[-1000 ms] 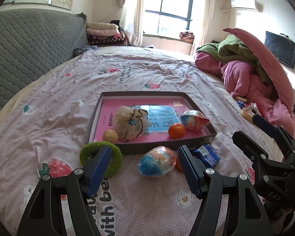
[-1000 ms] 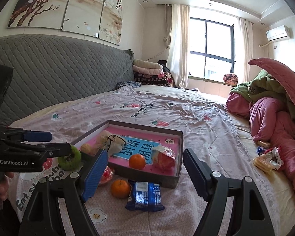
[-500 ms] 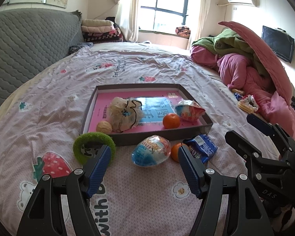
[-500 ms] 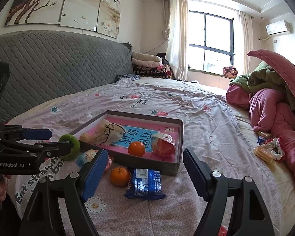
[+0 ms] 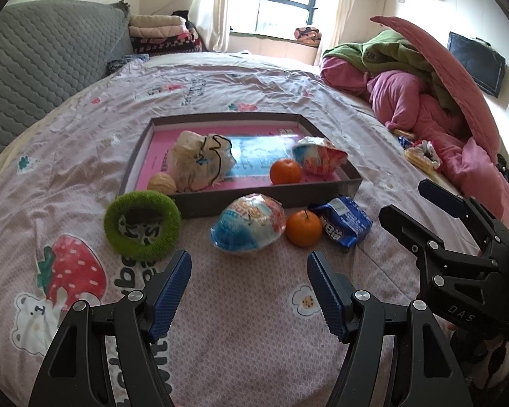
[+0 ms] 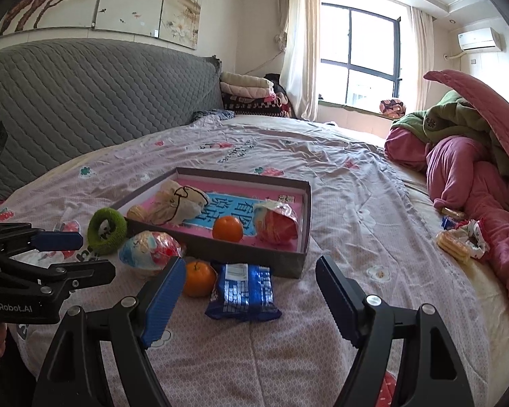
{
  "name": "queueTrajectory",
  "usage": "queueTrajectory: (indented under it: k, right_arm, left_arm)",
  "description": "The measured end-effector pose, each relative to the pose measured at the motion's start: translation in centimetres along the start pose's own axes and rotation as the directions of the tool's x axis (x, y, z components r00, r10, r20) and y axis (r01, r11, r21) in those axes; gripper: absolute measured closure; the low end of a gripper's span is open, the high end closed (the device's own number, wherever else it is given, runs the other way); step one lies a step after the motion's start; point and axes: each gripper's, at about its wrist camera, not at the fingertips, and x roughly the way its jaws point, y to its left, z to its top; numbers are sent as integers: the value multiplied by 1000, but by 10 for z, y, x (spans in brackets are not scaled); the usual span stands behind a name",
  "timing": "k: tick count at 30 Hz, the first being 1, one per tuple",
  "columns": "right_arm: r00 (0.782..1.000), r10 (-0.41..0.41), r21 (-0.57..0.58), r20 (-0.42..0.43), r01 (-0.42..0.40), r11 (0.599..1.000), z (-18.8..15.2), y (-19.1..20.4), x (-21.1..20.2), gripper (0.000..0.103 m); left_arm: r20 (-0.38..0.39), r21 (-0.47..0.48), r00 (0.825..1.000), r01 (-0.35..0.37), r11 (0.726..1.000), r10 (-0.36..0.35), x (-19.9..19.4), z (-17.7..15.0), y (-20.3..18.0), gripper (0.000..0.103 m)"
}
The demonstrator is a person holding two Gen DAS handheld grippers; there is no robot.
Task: Organize objects
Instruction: 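Move left tool toward the clear bag with blue toy while right tool approaches the blue snack packet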
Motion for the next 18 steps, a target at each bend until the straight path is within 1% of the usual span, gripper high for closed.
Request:
queueTrajectory:
  k: [7, 12, 18]
  right_arm:
    - [999, 0, -4, -36, -1, 1000, -7, 2, 4, 25]
    - [998, -5, -15, -62, 4, 1000, -12, 5, 7, 25]
    - [996, -11, -9, -90, 10, 1000, -18, 3, 11, 25]
  left_arm:
    - [-12, 4, 1000, 3, 1000, -3, 3, -4, 0, 31]
    - [-38, -5, 999, 20, 1000, -20, 7, -7, 0, 31]
    - [-68, 5, 997, 23, 1000, -23, 15, -14, -4, 31]
